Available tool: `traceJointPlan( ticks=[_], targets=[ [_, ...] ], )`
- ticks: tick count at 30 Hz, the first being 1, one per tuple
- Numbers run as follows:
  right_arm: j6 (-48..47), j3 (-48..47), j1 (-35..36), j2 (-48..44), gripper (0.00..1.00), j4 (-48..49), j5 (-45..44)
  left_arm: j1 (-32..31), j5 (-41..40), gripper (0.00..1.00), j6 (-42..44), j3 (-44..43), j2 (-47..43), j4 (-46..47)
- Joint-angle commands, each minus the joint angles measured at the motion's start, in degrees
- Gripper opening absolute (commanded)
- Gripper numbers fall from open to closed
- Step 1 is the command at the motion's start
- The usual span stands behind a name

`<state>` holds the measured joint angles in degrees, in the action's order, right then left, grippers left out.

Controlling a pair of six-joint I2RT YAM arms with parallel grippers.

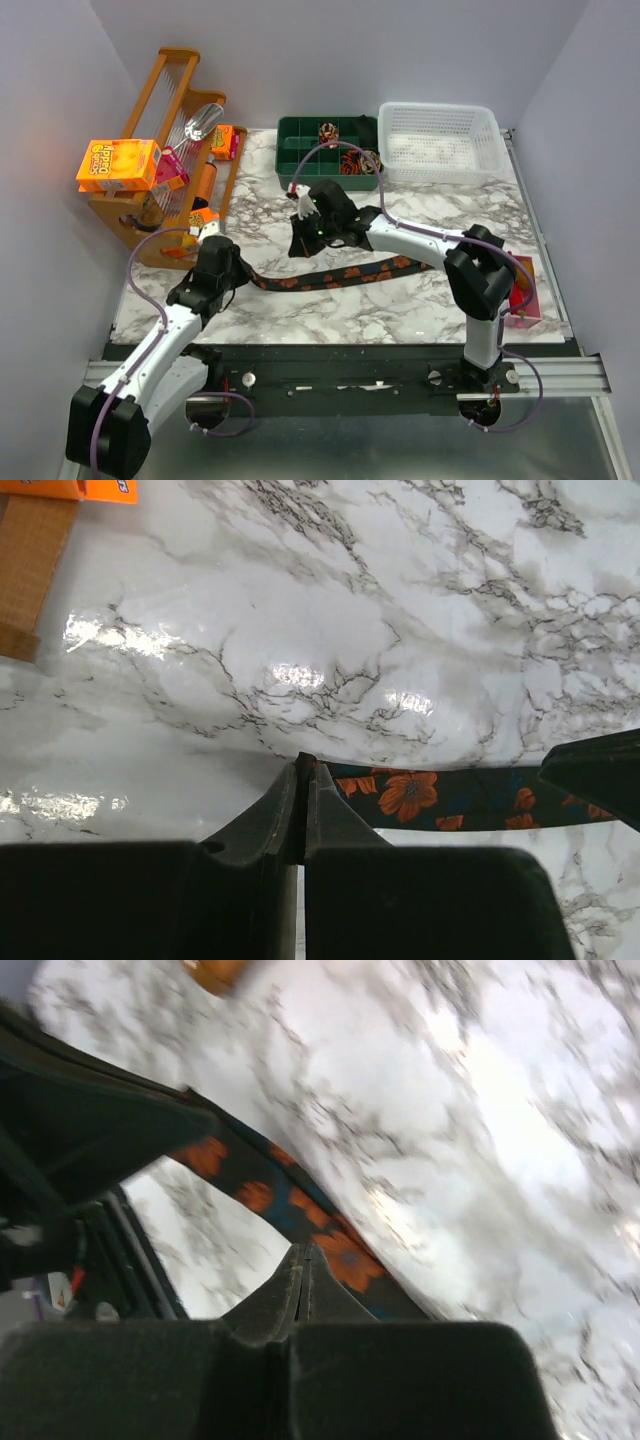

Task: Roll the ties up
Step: Roll the tie at the center of the board.

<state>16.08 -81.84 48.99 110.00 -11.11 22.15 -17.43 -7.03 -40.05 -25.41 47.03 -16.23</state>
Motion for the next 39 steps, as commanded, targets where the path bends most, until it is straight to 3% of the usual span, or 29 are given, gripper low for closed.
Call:
traceJointPlan(
  ticks=[1,29,36,38,39],
  targets=[
    [-1.4,6.07,-1.27,-2.15,0.0,-1.72,-3.78,-1.73,-2.29,0.0,1.12,-0.69,2.45,0.23],
    [-1.66,11.71,-1.44,1.18,0.01,-0.57,1.14,-19.48,-10.2,0.02,-8.02,-4.47,20.03,9.2],
    [-1.22,11.88,-1.44,3.91,0.0,-0.4,1.31,-21.24,-12.66,0.18,-9.52,-4.83,23.02,8.76],
    [-1.22,11.88,-1.53,4.61,0.0,-0.49,1.58,-22.03,-13.19,0.28,-10.13,-4.83,23.81,8.76],
    [-1.22,11.88,-1.53,4.7,0.01,-0.49,1.67,-22.29,-13.45,0.42,-10.39,-4.83,23.9,8.67]
  ],
)
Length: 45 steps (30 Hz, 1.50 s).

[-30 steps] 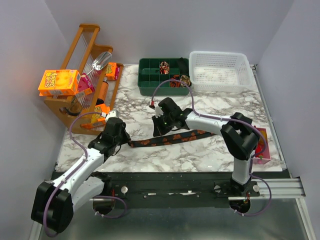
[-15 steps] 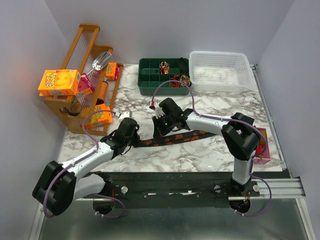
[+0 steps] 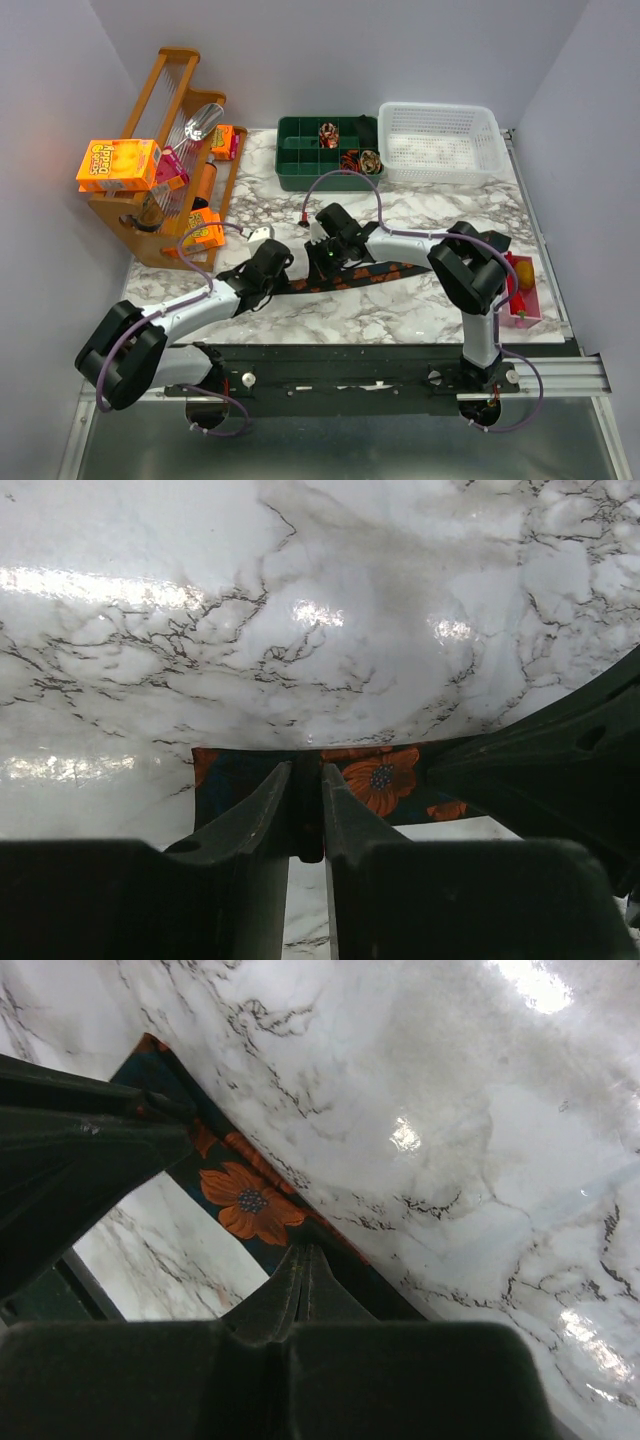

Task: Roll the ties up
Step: Roll the tie at the center of the board.

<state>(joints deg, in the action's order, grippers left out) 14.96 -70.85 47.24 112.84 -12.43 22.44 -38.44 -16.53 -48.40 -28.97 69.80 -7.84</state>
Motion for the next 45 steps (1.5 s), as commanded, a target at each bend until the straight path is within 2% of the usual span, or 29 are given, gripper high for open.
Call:
traceJointPlan(
  ticks=[1,3,4,12,21,26,30,31,33,37,39,45],
  targets=[
    [-0.11,1.06,0.22,1.86,0.0,0.82,1.38,-1.55,-4.2,0.46,-2.31,-1.18,1.13,0.36],
    [-0.11,1.06,0.22,1.86,0.0,0.82,1.29,-1.73,-4.73,0.57,-3.36,-0.83,0.95,0.63],
    [-0.11,1.06,0.3,1.77,0.0,0.91,1.38,-1.73,-4.73,0.58,-3.71,-0.48,0.86,0.8],
    [-0.2,0.89,0.22,1.6,0.0,0.91,1.64,-1.73,-2.8,0.58,-7.14,3.22,-3.35,6.25],
    [-1.43,-3.06,1.88,-1.83,0.0,-1.37,0.94,-1.73,-2.71,0.57,-6.53,5.68,-10.47,6.87],
    [-0.29,-6.23,2.85,-0.87,0.0,-1.46,3.93,-1.73,-0.52,0.48,-7.14,7.35,-13.11,7.57],
    [0.33,-7.46,2.94,-0.6,0.0,-1.46,3.93,-1.73,1.06,0.32,-7.93,8.14,-13.02,7.57],
    [0.24,-7.64,2.85,-0.69,0.0,-1.37,4.02,-1.73,1.5,0.32,-8.02,8.66,-12.76,8.88],
    [0.42,-7.99,2.85,-0.69,0.0,-1.46,4.02,-1.73,3.08,0.2,-8.37,9.46,-11.97,11.17],
    [0.24,-8.16,2.85,-0.07,0.0,-1.37,4.11,-1.73,4.84,0.03,-9.25,10.07,-9.34,12.84],
    [0.33,-8.16,2.94,0.45,0.01,-1.46,4.54,-1.73,5.2,0.0,-9.52,10.16,-8.28,13.11],
    [0.42,-8.16,3.73,2.47,0.0,-1.2,5.16,-1.73,4.93,0.0,-9.69,9.81,-6.96,12.06]
  ],
)
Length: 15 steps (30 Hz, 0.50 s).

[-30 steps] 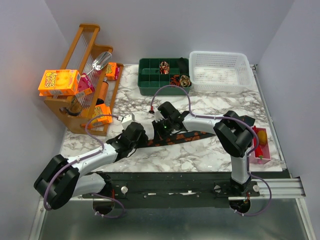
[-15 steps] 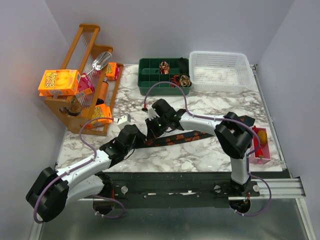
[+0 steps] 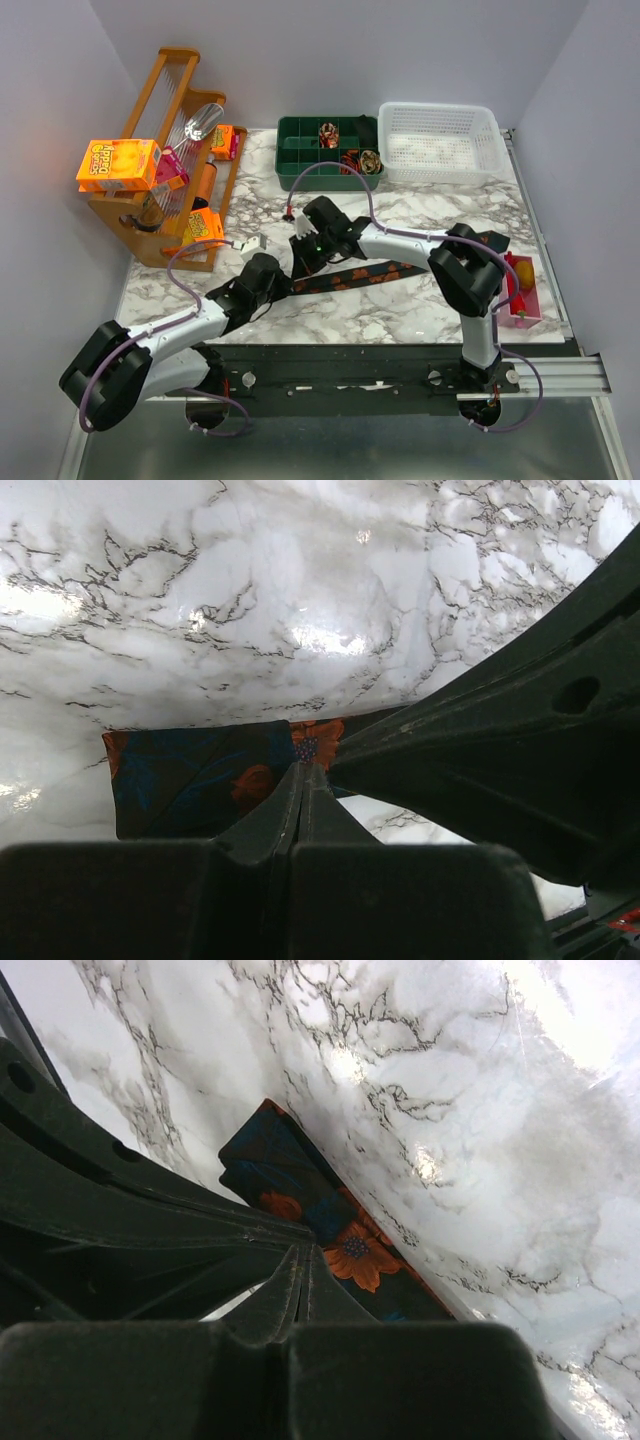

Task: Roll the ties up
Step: Roll the tie at the center of the board.

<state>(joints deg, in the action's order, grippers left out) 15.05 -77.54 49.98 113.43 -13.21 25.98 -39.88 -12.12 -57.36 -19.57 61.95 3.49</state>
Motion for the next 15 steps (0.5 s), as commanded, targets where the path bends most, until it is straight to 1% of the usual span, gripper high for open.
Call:
traceJointPlan(
  ticks=[1,8,15],
  targets=[
    [0.42,-1.65,1.09,2.67,0.0,-0.24,1.71,-0.29,0.61,0.0,-0.73,0.33,0.98,0.56],
    [1.12,-2.97,1.7,6.36,0.0,0.73,3.2,-0.2,1.04,0.0,0.23,0.59,0.36,0.82],
    [1.12,-2.09,2.05,7.86,0.01,1.17,3.2,-0.29,1.93,0.0,0.67,0.85,-1.31,0.82]
  ],
)
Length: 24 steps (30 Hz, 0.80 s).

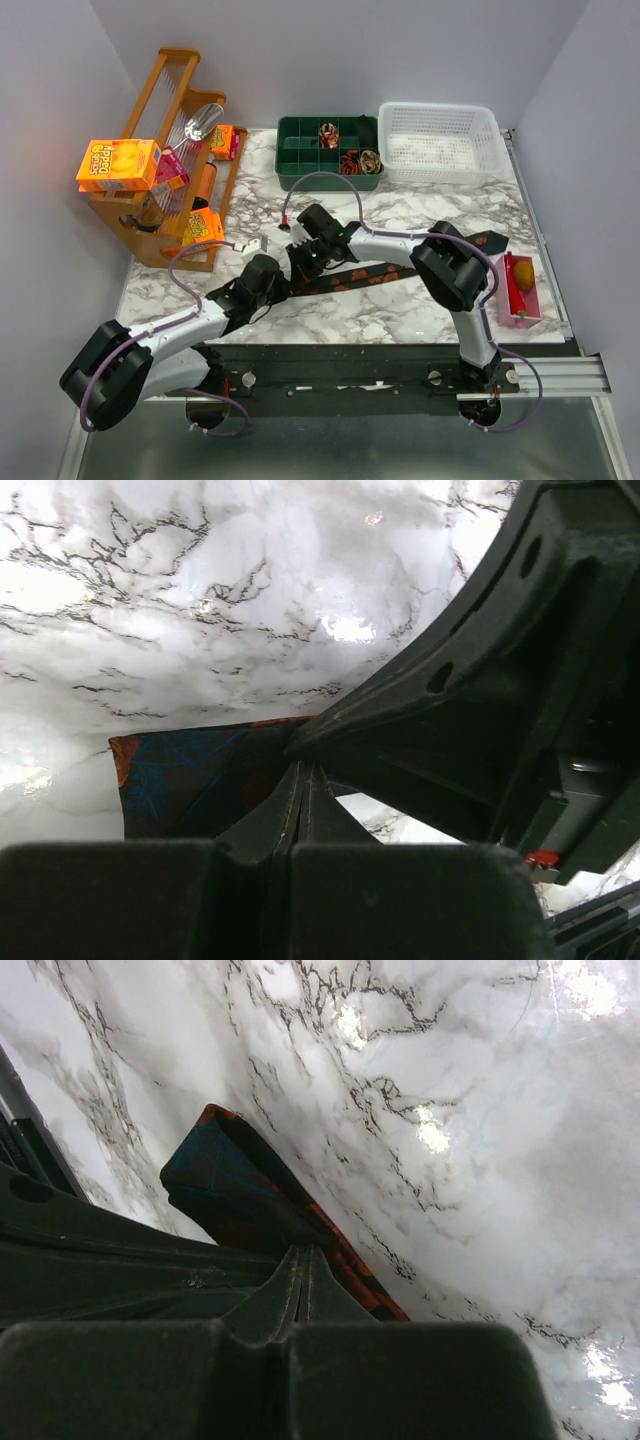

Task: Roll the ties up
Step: Roll the tie at the center of the board.

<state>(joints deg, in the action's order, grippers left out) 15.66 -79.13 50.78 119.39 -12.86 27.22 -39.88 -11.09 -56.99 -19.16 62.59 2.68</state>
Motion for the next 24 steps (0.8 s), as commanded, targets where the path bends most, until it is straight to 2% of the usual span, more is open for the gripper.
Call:
traceJointPlan(
  ticks=[1,2,5,6,8,9,11,12,16,24],
  targets=[
    [0.6,-0.41,1.25,1.98,0.0,1.0,1.96,-0.29,0.98,0.0,0.39,0.26,-2.38,1.11],
    [0.6,-0.23,1.16,2.07,0.0,1.17,1.87,-0.29,0.98,0.0,0.39,0.26,-3.25,0.75],
    [0.78,0.21,1.16,2.42,0.0,1.44,1.78,-0.29,0.29,0.09,0.65,-0.35,-5.36,-1.53],
    [0.86,0.21,1.16,2.51,0.0,1.61,1.69,-0.29,-0.15,0.17,0.92,-0.7,-6.07,-2.49],
    [0.78,0.21,1.25,2.69,0.0,1.53,1.69,-0.29,-2.17,0.25,1.18,-2.02,-8.34,-6.97],
    [0.95,0.21,1.16,2.86,0.0,1.61,1.69,-0.2,-2.88,0.35,1.44,-2.46,-9.23,-8.46],
    [0.95,0.12,1.25,2.86,0.0,1.7,1.78,0.24,-4.37,0.42,1.53,-3.87,-11.25,-13.29],
    [0.86,0.21,1.25,2.86,0.0,1.7,1.78,1.02,-4.38,0.51,1.53,-4.22,-11.69,-14.79],
    [0.95,0.56,1.25,2.51,0.0,1.7,1.34,4.01,-2.27,0.63,0.14,-3.09,-14.94,-19.11],
    [0.78,1.44,1.25,1.81,0.01,1.7,0.99,14.56,8.36,0.64,-2.33,5.0,-21.01,-16.31]
  ],
)
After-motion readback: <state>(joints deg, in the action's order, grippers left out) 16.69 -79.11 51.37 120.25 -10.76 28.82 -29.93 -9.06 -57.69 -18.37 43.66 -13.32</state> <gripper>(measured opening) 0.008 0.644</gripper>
